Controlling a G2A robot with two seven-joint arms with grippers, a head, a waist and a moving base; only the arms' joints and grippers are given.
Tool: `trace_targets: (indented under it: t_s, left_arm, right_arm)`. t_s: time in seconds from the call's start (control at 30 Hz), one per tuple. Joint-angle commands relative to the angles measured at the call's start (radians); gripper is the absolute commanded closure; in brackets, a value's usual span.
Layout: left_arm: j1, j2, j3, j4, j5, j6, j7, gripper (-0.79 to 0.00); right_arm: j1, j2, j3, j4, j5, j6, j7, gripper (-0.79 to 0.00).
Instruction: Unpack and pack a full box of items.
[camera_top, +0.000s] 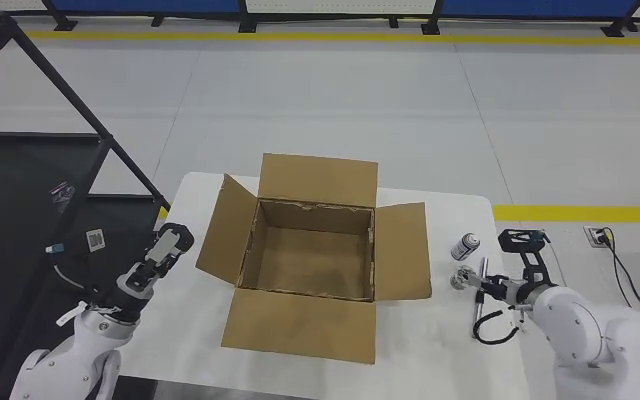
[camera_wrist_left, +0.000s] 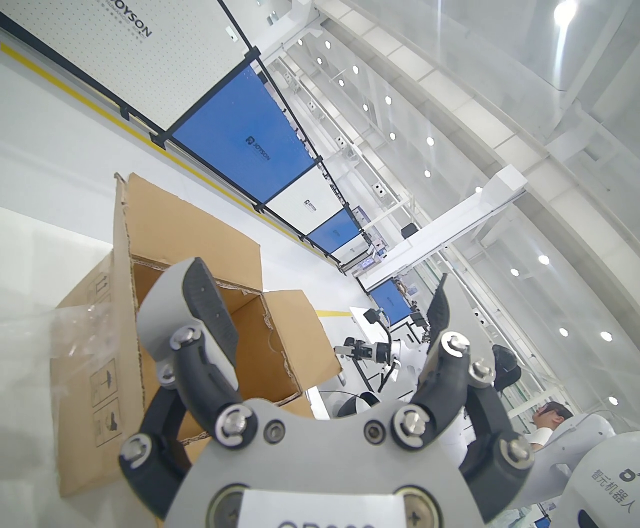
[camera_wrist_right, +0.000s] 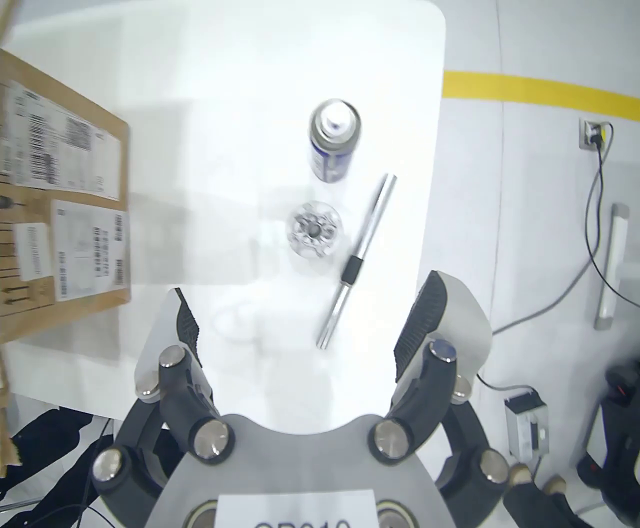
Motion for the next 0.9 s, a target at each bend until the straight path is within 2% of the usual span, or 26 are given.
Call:
trace_targets:
  t_s: [0.0, 0.2, 0.3, 0.33, 0.37, 0.43, 0.47, 0.53, 0.6, 0.7, 0.8, 0.87]
  left_arm:
    - [0.003, 0.0, -0.007, -0.001, -0.003, -0.001, 0.0, -0.785]
    - [0.003, 0.0, -0.007, -0.001, -0.003, -0.001, 0.0, -0.785]
    - [0.003, 0.0, -0.007, -0.001, -0.003, -0.001, 0.0, -0.785]
    - [0.003, 0.0, -0.007, -0.001, -0.003, -0.001, 0.0, -0.785]
    - [0.003, 0.0, -0.007, -0.001, -0.003, -0.001, 0.0, -0.785]
    - [0.003, 0.0, -0.007, -0.001, -0.003, -0.001, 0.0, -0.785]
    - [0.003, 0.0, -0.007, -0.001, -0.003, -0.001, 0.0, -0.785]
    - [0.003, 0.0, -0.007, -0.001, -0.003, -0.001, 0.0, -0.785]
    - [0.003, 0.0, -0.007, -0.001, -0.003, -0.001, 0.0, -0.785]
    - [0.003, 0.0, -0.007, -0.001, -0.003, -0.001, 0.0, -0.785]
    - [0.003, 0.0, -0.007, -0.001, -0.003, -0.001, 0.0, -0.785]
    - [0.003, 0.0, -0.007, -0.001, -0.003, -0.001, 0.0, -0.785]
  right_arm:
    - [0.014, 0.003, -0.01, 0.04, -0.03, 0.003, 0.025, -0.785]
    - [0.072, 0.008, -0.063, 0.186, -0.121, 0.011, 0.058, -0.773]
    - [0.113, 0.01, -0.071, 0.262, -0.13, 0.017, 0.072, -0.702]
    - [0.123, 0.011, -0.076, 0.286, -0.133, 0.018, 0.075, -0.588]
    - [0.133, 0.011, -0.08, 0.305, -0.127, 0.016, 0.08, -0.582]
    - [0.149, 0.012, -0.084, 0.34, -0.13, 0.018, 0.083, -0.511]
    - [0.156, 0.012, -0.088, 0.354, -0.131, 0.021, 0.084, -0.514]
    - [0.169, 0.012, -0.093, 0.384, -0.126, 0.031, 0.084, -0.449]
    - [0.186, 0.012, -0.094, 0.418, -0.109, 0.041, 0.078, -0.465]
    - [0.216, 0.011, -0.1, 0.471, -0.089, 0.053, 0.067, -0.443]
    - [0.241, 0.01, -0.106, 0.52, -0.067, 0.073, 0.058, -0.48]
    - [0.256, 0.009, -0.109, 0.547, -0.052, 0.091, 0.053, -0.453]
